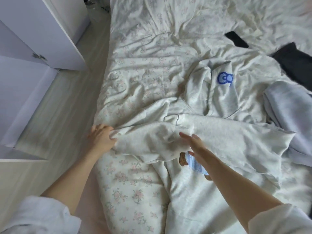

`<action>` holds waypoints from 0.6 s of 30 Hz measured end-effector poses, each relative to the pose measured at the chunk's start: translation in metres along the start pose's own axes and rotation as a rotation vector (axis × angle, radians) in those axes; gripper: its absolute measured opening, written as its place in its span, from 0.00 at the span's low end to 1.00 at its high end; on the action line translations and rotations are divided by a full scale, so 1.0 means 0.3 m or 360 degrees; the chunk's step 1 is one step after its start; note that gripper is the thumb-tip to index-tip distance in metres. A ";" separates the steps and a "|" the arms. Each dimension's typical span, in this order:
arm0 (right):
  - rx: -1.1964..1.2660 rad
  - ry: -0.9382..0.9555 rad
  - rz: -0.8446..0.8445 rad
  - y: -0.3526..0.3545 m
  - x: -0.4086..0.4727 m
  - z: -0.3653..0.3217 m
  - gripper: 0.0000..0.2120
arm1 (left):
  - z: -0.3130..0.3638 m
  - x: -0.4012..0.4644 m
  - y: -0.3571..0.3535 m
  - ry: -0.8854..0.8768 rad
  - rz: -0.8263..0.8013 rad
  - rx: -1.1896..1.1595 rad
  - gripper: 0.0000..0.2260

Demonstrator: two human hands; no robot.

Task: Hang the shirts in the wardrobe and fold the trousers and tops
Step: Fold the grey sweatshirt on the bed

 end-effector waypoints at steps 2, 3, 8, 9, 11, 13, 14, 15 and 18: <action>-0.0063 -0.0026 -0.0006 -0.017 0.015 -0.013 0.12 | 0.013 -0.023 0.069 -0.0124 0.0338 -0.0192 0.09; -0.0022 0.0030 0.0012 -0.011 0.019 -0.021 0.09 | 0.035 -0.040 0.094 -0.0239 0.0449 -0.0321 0.06; -0.0046 0.0609 0.0370 0.216 -0.112 -0.121 0.09 | 0.205 -0.118 0.153 -0.0734 0.0190 -0.0855 0.12; -0.0130 0.0687 0.0492 0.287 -0.159 -0.136 0.10 | 0.260 -0.119 0.159 -0.0797 0.0087 -0.0828 0.16; -0.0335 0.0768 0.0771 0.432 -0.254 -0.157 0.11 | 0.422 -0.121 0.159 -0.0986 -0.0112 -0.0701 0.19; -0.0442 0.0760 0.1055 0.580 -0.334 -0.159 0.11 | 0.625 -0.126 0.151 -0.1189 -0.0189 -0.0549 0.19; -0.0448 0.0735 0.1166 0.639 -0.359 -0.153 0.10 | 0.708 -0.122 0.146 -0.1265 -0.0172 -0.0480 0.18; -0.0438 0.0708 0.1258 0.695 -0.382 -0.143 0.10 | 0.780 -0.115 0.136 -0.1299 -0.0148 -0.0405 0.14; -0.0488 0.0598 0.1428 0.855 -0.415 -0.111 0.10 | 0.940 -0.060 0.102 -0.1235 0.0010 -0.0184 0.08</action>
Point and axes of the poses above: each hand's wrist, its own x-axis towards the middle knuckle, its own y-axis out of the back of the hand, z = x × y, the point moved 9 cm from there along x, towards the middle knuckle, and after that the axes turned 14 degrees about -z, right-handed, at the moved point
